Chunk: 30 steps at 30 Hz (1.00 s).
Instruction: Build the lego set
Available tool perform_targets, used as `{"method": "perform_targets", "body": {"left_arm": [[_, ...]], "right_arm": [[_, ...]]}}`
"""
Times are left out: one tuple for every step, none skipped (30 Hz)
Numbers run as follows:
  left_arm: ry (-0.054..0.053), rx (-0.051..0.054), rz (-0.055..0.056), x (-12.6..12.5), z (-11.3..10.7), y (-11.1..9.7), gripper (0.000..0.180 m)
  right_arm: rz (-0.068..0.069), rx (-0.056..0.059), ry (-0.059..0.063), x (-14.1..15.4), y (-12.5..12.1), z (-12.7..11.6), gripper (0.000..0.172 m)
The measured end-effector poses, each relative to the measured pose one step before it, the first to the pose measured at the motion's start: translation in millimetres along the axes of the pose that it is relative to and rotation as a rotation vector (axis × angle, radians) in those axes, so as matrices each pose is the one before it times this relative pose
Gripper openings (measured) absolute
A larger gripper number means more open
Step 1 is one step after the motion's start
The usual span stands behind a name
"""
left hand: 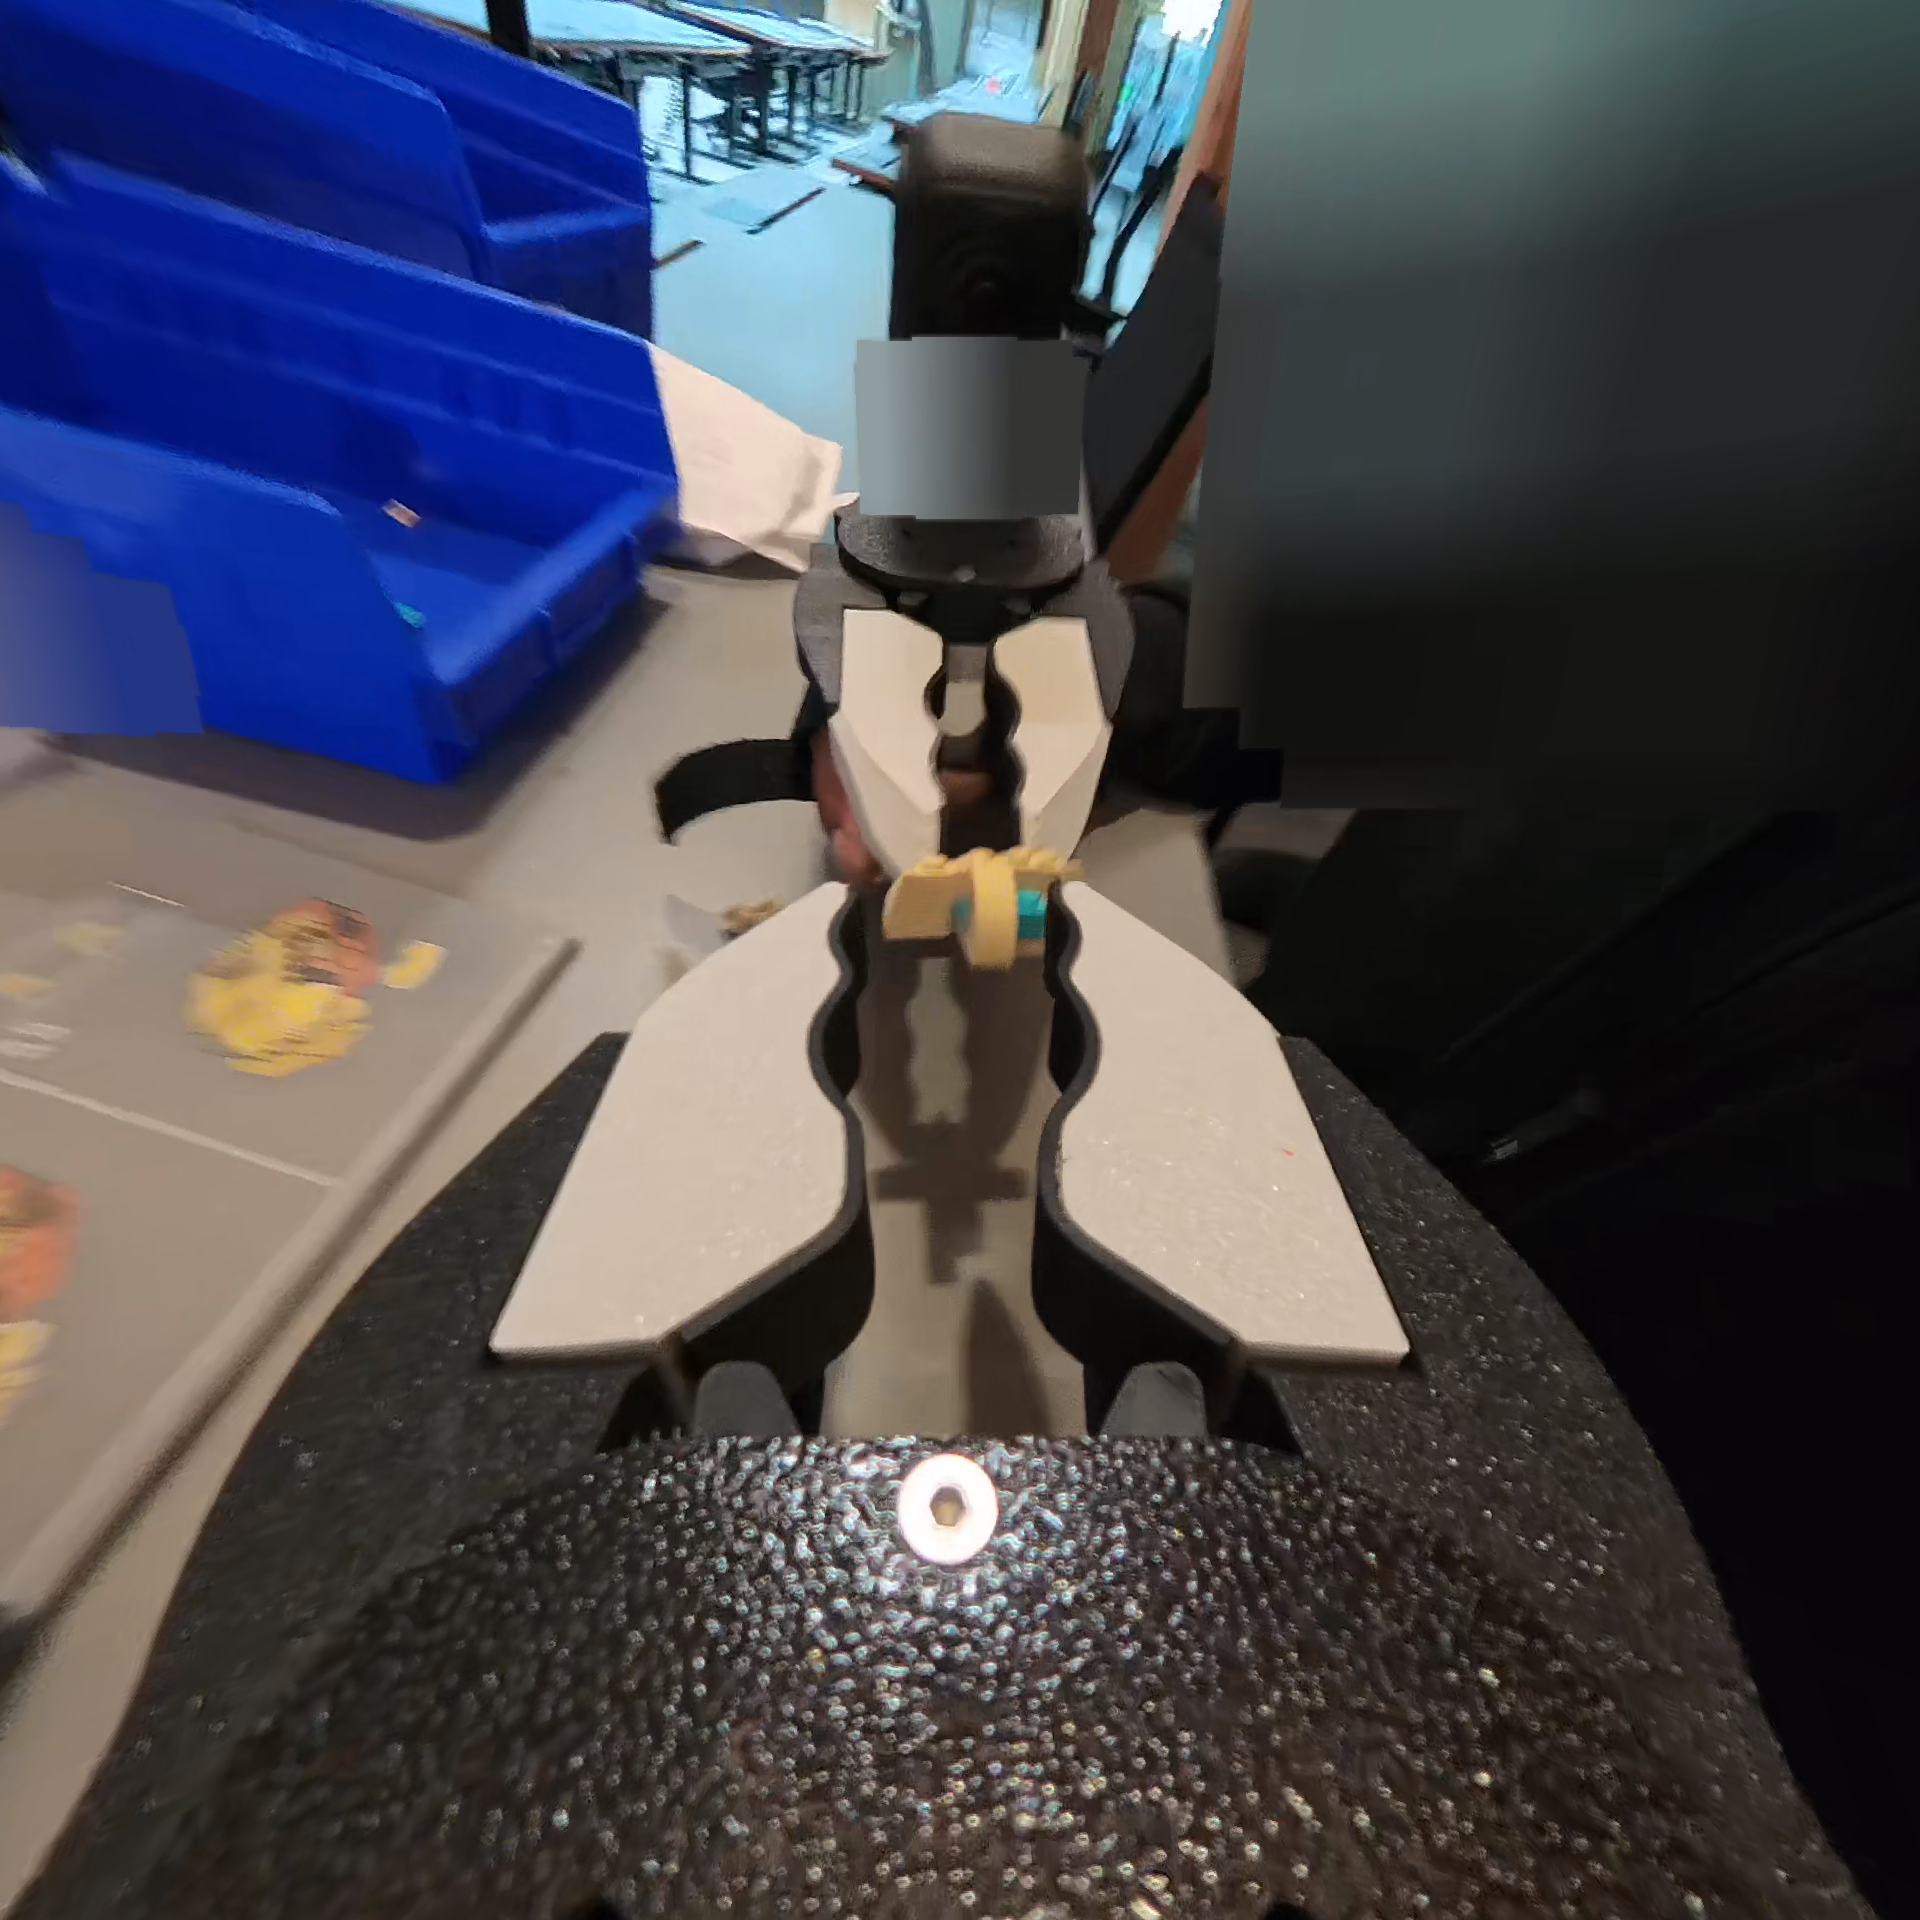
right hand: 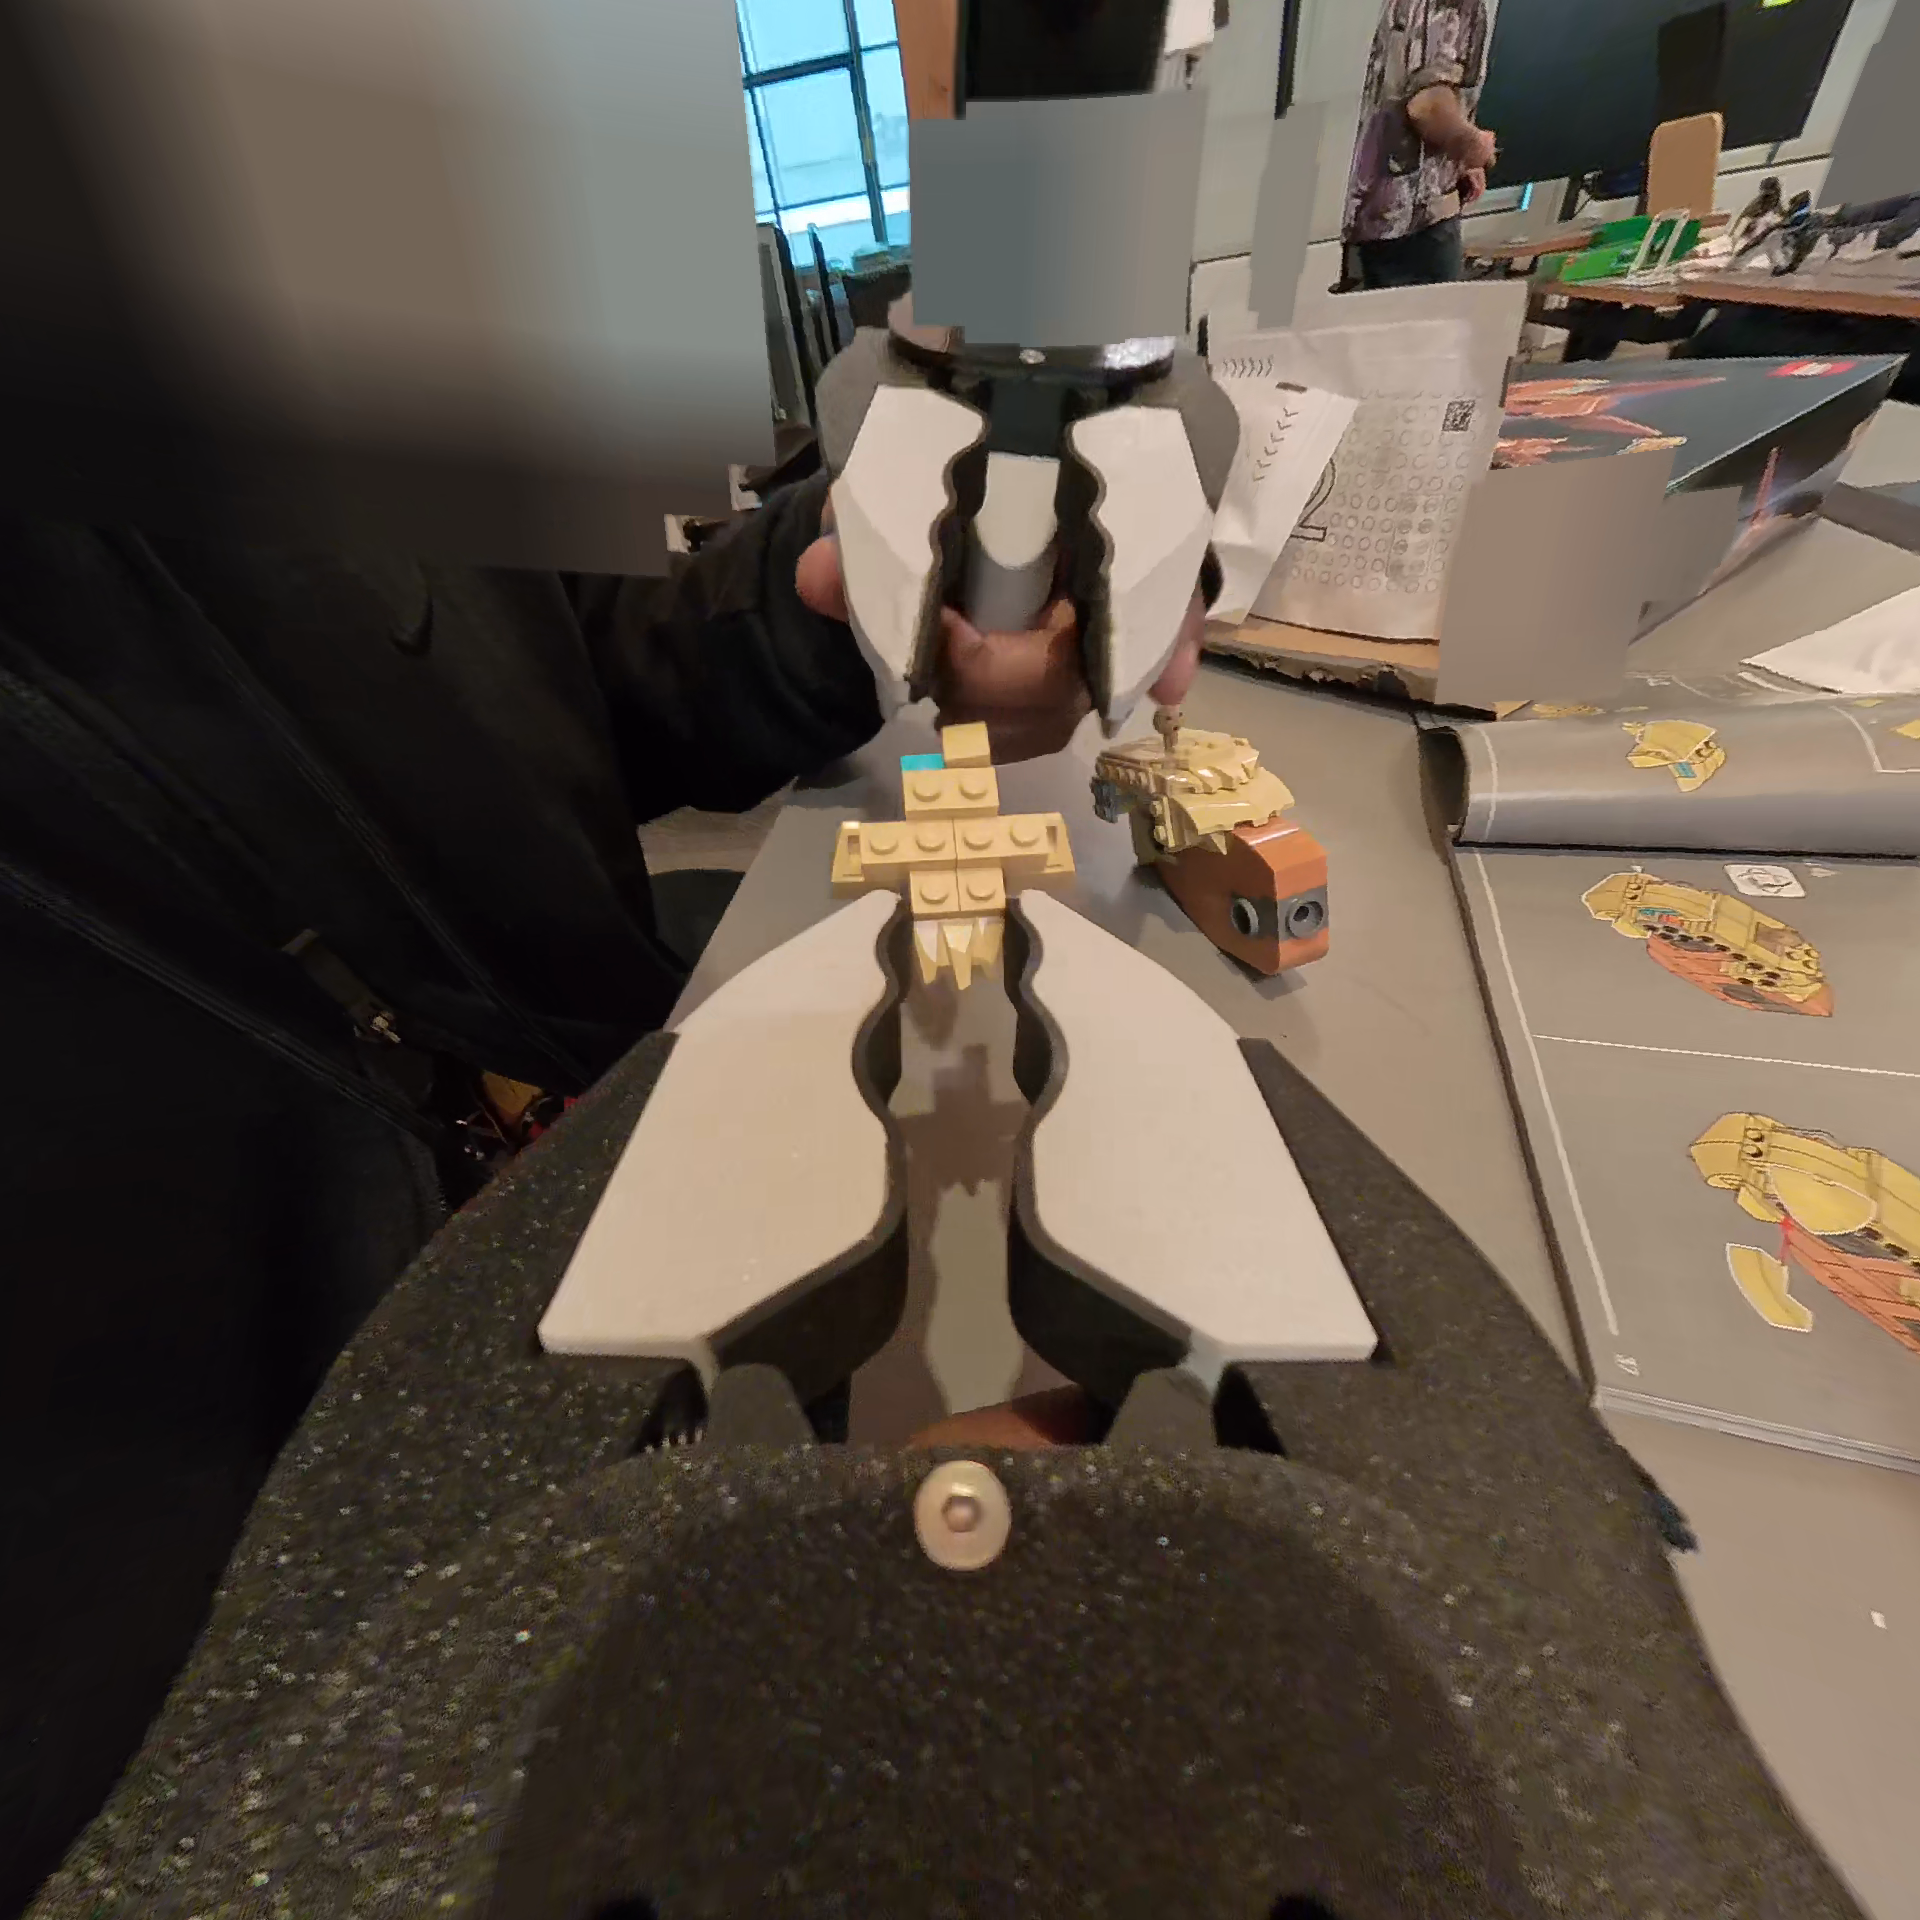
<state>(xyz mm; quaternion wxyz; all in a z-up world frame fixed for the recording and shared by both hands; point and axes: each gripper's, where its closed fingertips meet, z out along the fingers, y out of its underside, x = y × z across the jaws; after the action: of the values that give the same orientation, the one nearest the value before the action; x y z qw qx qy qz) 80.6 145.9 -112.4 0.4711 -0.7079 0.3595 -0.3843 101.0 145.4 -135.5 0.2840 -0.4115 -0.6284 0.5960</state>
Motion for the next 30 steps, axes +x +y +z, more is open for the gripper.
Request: {"method": "perform_targets", "body": {"left_arm": [[-0.0186, -0.0125, 0.0516, -0.71, -1.87, 0.88, 0.034], [-0.0127, -0.0134, 0.0569, 0.39, -1.5, 0.8, 0.036], [-0.0103, -0.0116, 0.0598, 0.64, -1.11, 0.56, 0.039], [-0.0094, -0.0104, 0.0626, 0.84, -0.72, 0.34, 0.042], [-0.0108, -0.0106, 0.0673, 0.49, -0.27, 0.16, 0.048], [-0.0154, -0.0123, 0.0713, -0.45, -0.15, 0.17, 0.05], [-0.0121, -0.0164, 0.0755, -0.19, 0.14, 0.46, 0.051], [-0.0104, -0.0148, 0.0746, 0.1, 0.29, 0.31, 0.051], [-0.0146, -0.0096, 0.0665, -0.94, 0.49, -0.25, 0.05], [-0.0096, -0.0052, 0.0564, -0.65, 0.65, -0.78, 0.05], [0.0007, 0.0016, 0.0505, 0.72, 0.73, -1.89, 0.049], [0.006, 0.0075, 0.0478, 1.63, 0.78, -2.59, 0.047], [0.0083, 0.0073, 0.0443, 1.89, 1.02, -2.33, 0.046], [0.0076, -0.0012, 0.0411, 1.46, 1.03, -0.94, 0.044], [0.0086, -0.0097, 0.0375, 1.27, 1.3, 0.54, 0.042], [0.0041, -0.0169, 0.0344, 0.41, 1.19, 1.76, 0.041], [0.0001, -0.0184, 0.033, -0.29, 1.3, 2.07, 0.041], [0.006, -0.0101, 0.0302, 0.68, 1.14, 1.05, 0.041], [0.0083, -0.0045, 0.0253, 1.09, 1.28, 0.36, 0.039], [0.0055, -0.0049, 0.022, 0.58, 1.41, 0.49, 0.038], [0.0056, -0.0061, 0.0204, 0.77, 1.54, 0.71, 0.037], [0.0012, -0.0084, 0.0189, 0.06, 1.53, 1.11, 0.036], [-0.0039, -0.0076, 0.0171, -0.55, 1.4, 1.21, 0.035], [-0.0002, -0.0042, 0.0143, -0.1, 1.12, 0.72, 0.035], [0.0021, 0.001, 0.011, 0.29, 0.75, -0.07, 0.034], [0.0008, 0.0017, 0.0086, 0.01, 0.64, -0.21, 0.033], [0.0008, 0.0004, 0.0078, 0.05, 0.47, 0.02, 0.031], [-0.0005, -0.0025, 0.0065, -0.01, 0.68, 0.41, 0.029], [-0.0015, -0.0081, 0.006, -0.15, 0.84, 1.48, 0.026], [-0.0008, -0.0086, 0.0063, 0.28, 1.0, 1.44, 0.025]], "right_arm": [[0.0221, 0.007, -0.0088, 0.11, -0.77, -0.67, 0.017], [0.0193, 0.007, -0.0072, 0.24, -0.78, -0.76, 0.017], [0.0202, 0.0043, -0.011, -0.18, -0.36, -0.56, 0.017], [0.0193, 0.004, -0.0082, 0.02, -0.25, -0.43, 0.017], [0.0134, 0.005, -0.005, 0.09, -0.76, -0.36, 0.017], [0.0089, 0.0032, -0.0068, -0.56, -0.6, -0.3, 0.017], [0.0068, 0.0009, -0.0052, -0.62, -0.14, -0.04, 0.017], [0.0047, -0.0029, -0.0023, -0.29, 0.46, 0.09, 0.017], [0.0016, -0.0049, -0.0009, -0.24, 0.7, 0.15, 0.017], [0.0, -0.0046, -0.0017, -0.39, 0.69, 0.29, 0.017], [0.0001, -0.002, -0.0015, -0.39, 0.28, 0.11, 0.017], [0.0017, -0.0016, -0.0022, -0.36, 0.27, 0.12, 0.017], [0.0023, -0.0021, -0.0003, 0.03, 0.4, -0.02, 0.017], [0.0026, -0.0005, 0.0002, 0.21, 0.07, -0.03, 0.017], [0.0045, 0.0007, -0.0017, 0.05, -0.02, -0.19, 0.017], [0.0062, 0.0012, -0.0013, 0.22, -0.14, -0.32, 0.017], [0.006, 0.0006, 0.0, 0.29, -0.05, -0.17, 0.017], [0.0058, -0.0002, -0.0003, 0.32, 0.02, -0.15, 0.017], [0.0048, -0.0007, -0.0001, 0.17, 0.14, -0.01, 0.017], [0.0031, -0.0013, 0.0015, 0.31, 0.16, 0.05, 0.017], [0.0035, -0.0021, 0.0005, 0.14, 0.25, 0.13, 0.017], [0.0037, -0.0029, 0.0006, 0.24, 0.43, 0.03, 0.017], [0.0025, -0.0021, 0.0015, 0.28, 0.36, 0.2, 0.017], [0.0026, -0.0017, 0.0014, 0.34, 0.2, 0.02, 0.017], [0.0032, -0.0018, 0.0015, 0.31, 0.21, 0.01, 0.017], [0.0029, -0.0006, 0.0014, 0.38, 0.16, -0.03, 0.017], [0.0029, -0.0001, 0.0008, 0.35, -0.03, -0.05, 0.017], [0.0021, 0.0001, 0.0004, 0.22, -0.01, -0.07, 0.017], [0.0012, 0.0004, 0.0017, 0.43, -0.14, -0.06, 0.017], [0.0006, -0.0016, 0.0015, 0.28, 0.25, 0.06, 0.017]]}}
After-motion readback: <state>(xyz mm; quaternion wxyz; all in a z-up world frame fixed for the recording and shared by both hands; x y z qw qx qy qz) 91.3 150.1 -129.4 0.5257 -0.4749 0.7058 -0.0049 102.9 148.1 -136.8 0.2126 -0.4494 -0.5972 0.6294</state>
